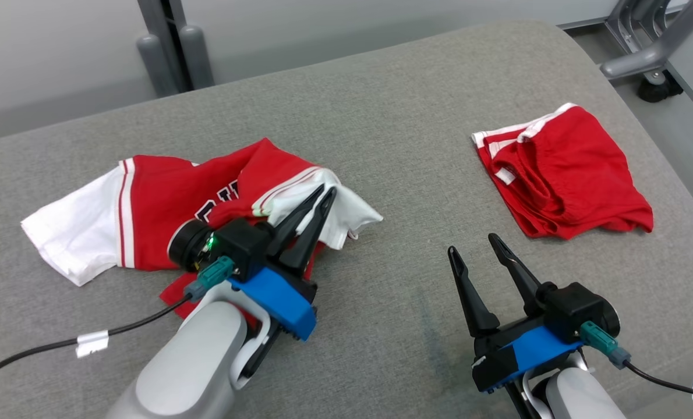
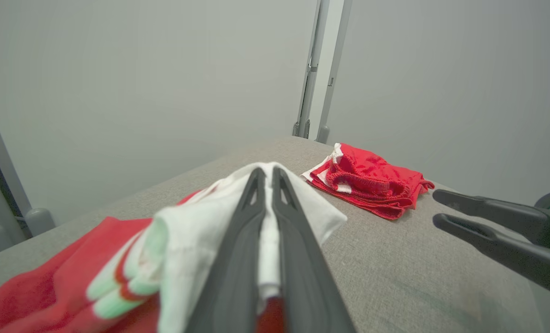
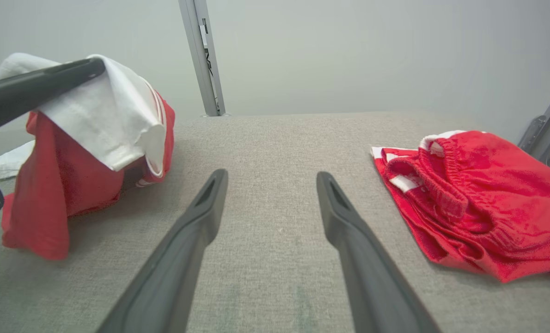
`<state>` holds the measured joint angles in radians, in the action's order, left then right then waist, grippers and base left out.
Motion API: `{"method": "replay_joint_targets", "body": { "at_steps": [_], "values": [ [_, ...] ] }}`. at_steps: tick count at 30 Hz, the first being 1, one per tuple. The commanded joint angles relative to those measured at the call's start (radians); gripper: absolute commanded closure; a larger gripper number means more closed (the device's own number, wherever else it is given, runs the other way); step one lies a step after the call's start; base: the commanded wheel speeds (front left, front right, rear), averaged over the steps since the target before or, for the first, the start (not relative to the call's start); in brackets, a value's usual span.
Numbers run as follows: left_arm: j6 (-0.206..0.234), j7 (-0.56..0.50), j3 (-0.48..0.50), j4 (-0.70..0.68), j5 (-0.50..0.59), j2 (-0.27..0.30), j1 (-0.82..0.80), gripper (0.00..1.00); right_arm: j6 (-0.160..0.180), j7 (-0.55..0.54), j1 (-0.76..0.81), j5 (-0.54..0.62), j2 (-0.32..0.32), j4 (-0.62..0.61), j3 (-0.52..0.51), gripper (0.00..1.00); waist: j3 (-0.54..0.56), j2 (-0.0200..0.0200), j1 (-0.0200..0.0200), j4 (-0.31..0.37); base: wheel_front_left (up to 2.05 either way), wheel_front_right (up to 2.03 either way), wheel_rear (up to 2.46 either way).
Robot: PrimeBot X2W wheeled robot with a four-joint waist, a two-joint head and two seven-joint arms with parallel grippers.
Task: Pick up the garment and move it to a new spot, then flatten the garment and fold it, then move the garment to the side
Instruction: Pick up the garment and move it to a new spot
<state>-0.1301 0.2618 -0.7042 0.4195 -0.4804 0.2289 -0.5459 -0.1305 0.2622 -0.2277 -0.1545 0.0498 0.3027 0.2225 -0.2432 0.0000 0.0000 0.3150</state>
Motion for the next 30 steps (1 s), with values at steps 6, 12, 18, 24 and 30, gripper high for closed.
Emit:
{"method": "replay_joint_targets", "body": {
  "at_steps": [6, 12, 18, 24, 30],
  "values": [
    [0.012, 0.004, 0.097, 0.035, 0.042, 0.013, 0.073, 0.0, 0.0, 0.004, 0.005, -0.001, 0.002, 0.009, -0.007, 0.0, 0.018, 0.0, 0.0, -0.054, 0.0, 0.0, 0.0],
    [0.051, 0.003, 0.249, 0.037, 0.103, 0.012, 0.171, 0.0, 0.0, 0.004, 0.007, 0.012, 0.002, 0.034, -0.016, 0.0, 0.061, 0.0, 0.0, -0.13, 0.0, 0.0, 0.0],
    [0.088, 0.003, 0.426, 0.028, 0.146, -0.015, 0.311, 0.0, 0.0, 0.004, 0.03, 0.021, 0.002, 0.069, -0.035, 0.0, 0.124, 0.0, 0.0, -0.2, 0.0, 0.0, 0.0],
    [0.105, 0.004, 0.568, 0.025, 0.194, -0.046, 0.431, 0.0, 0.0, 0.004, 0.062, 0.03, 0.002, 0.101, -0.067, 0.0, 0.187, 0.0, 0.0, -0.245, 0.0, 0.0, 0.0],
    [0.107, 0.003, 0.678, 0.01, 0.243, -0.091, 0.541, 0.0, 0.0, 0.004, 0.095, 0.034, 0.002, 0.13, -0.099, 0.0, 0.231, 0.0, 0.0, -0.268, 0.0, 0.0, 0.0]
  ]
}}
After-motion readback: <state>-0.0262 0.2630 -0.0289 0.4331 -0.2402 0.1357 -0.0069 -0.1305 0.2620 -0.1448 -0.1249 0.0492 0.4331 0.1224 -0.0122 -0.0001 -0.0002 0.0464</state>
